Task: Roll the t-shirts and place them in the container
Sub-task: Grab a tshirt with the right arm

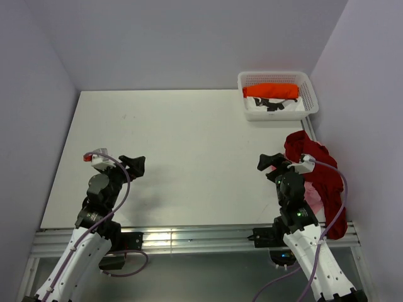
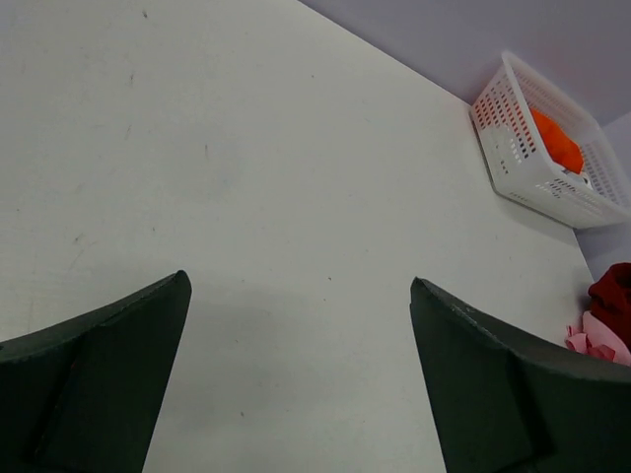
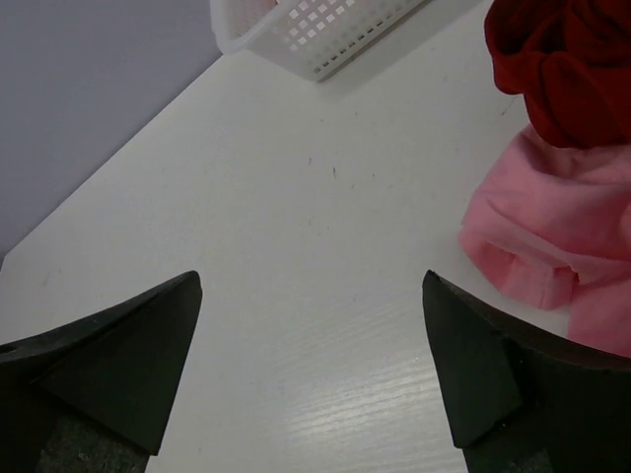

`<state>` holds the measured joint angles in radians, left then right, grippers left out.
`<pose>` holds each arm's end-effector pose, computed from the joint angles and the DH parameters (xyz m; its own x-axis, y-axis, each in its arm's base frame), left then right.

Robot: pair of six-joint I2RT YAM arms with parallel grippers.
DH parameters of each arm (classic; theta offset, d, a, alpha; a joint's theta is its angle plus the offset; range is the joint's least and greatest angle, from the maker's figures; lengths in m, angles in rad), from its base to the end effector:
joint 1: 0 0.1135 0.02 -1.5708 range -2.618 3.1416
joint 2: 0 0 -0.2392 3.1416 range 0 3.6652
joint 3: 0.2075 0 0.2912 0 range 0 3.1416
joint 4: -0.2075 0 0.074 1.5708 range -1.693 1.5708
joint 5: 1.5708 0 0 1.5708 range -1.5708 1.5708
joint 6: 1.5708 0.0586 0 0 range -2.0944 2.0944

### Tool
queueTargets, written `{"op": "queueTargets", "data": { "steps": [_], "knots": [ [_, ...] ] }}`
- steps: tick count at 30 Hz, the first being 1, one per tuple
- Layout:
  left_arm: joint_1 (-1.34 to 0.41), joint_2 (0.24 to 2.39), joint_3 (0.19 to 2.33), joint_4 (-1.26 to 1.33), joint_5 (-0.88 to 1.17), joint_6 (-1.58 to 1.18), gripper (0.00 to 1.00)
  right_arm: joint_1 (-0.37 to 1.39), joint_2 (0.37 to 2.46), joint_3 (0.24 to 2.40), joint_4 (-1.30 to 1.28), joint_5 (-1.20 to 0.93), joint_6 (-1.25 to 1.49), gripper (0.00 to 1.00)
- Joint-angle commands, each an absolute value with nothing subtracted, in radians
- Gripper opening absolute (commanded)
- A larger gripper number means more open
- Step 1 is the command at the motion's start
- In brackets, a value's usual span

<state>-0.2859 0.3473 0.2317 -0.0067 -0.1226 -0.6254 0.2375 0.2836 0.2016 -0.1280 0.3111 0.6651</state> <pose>0.2095 -0.0541 0.2055 -0.1906 -0.5496 -0.8134 0.0640 0.8199 -0.5689 0.2046 0.0311 0.1898 -0.1181 0.5759 -0.8089 0.1778 0.8137 0.5534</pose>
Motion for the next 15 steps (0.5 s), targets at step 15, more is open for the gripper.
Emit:
{"op": "queueTargets", "data": {
  "steps": [15],
  "knots": [
    [-0.287,0.379,0.239,0.018,-0.086,-0.630,1.00,0.187,0.989,0.831,-0.529,0.660,0.716,0.93]
  ]
}}
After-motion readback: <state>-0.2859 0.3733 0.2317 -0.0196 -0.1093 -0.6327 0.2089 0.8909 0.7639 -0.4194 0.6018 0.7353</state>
